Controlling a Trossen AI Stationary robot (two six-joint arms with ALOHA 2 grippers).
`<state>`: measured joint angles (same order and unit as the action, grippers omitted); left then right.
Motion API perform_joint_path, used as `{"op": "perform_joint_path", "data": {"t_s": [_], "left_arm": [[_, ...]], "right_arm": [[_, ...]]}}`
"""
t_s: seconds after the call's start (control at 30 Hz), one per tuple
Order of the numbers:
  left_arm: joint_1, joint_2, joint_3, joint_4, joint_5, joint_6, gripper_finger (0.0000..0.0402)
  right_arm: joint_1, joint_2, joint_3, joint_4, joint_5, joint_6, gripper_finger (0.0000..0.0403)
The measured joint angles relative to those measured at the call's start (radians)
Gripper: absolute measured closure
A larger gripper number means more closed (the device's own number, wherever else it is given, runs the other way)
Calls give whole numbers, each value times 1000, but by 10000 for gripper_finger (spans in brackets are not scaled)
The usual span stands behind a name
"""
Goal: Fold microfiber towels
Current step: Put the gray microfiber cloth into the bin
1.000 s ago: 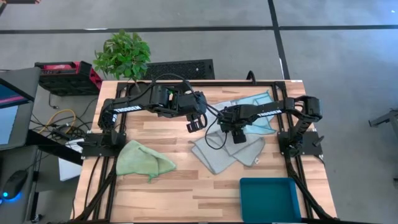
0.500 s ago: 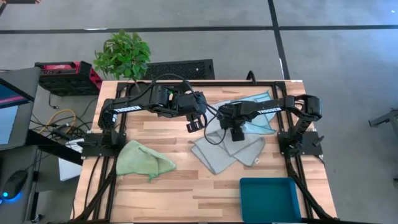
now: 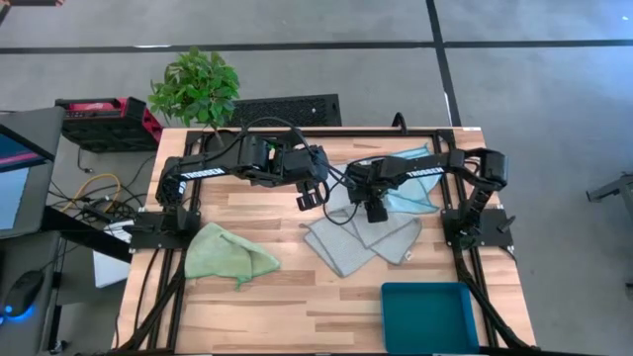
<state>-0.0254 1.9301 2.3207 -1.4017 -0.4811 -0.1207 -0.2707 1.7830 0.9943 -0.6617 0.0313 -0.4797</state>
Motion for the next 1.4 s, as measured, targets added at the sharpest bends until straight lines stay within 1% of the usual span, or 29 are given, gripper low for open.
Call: {"op": "perform_joint_path", "data": {"t_s": [0.13,0.3,0.4,0.5,0.57,0.67,0.8,1.0,1.1,1.27,1.4], "left_arm": [[0,0,0,0,0,0,274],[0,0,0,0,0,0,274],[0,0,0,0,0,0,274],[0,0,0,0,0,0,274],[0,0,0,0,1,1,274],[0,0,0,-3,5,1,274],[0,0,0,-8,5,1,274],[0,0,0,-8,5,1,274],[0,0,0,-8,4,-1,274],[2,0,0,-8,2,-13,274],[2,0,0,-8,6,-21,274]], "right_arm": [[2,2,-2,-2,4,0,244],[0,-46,-3,-35,-11,0,306],[0,-83,19,-50,-14,1,344],[0,-115,26,-66,-13,7,374],[0,-134,26,-67,-11,9,388],[2,-159,27,-71,-10,46,393],[13,-204,27,-106,-9,93,386],[65,-294,28,-258,-10,173,394],[100,-350,28,-337,-36,232,392],[191,-455,28,-456,-117,367,388],[315,-539,29,-518,-155,535,394]]}}
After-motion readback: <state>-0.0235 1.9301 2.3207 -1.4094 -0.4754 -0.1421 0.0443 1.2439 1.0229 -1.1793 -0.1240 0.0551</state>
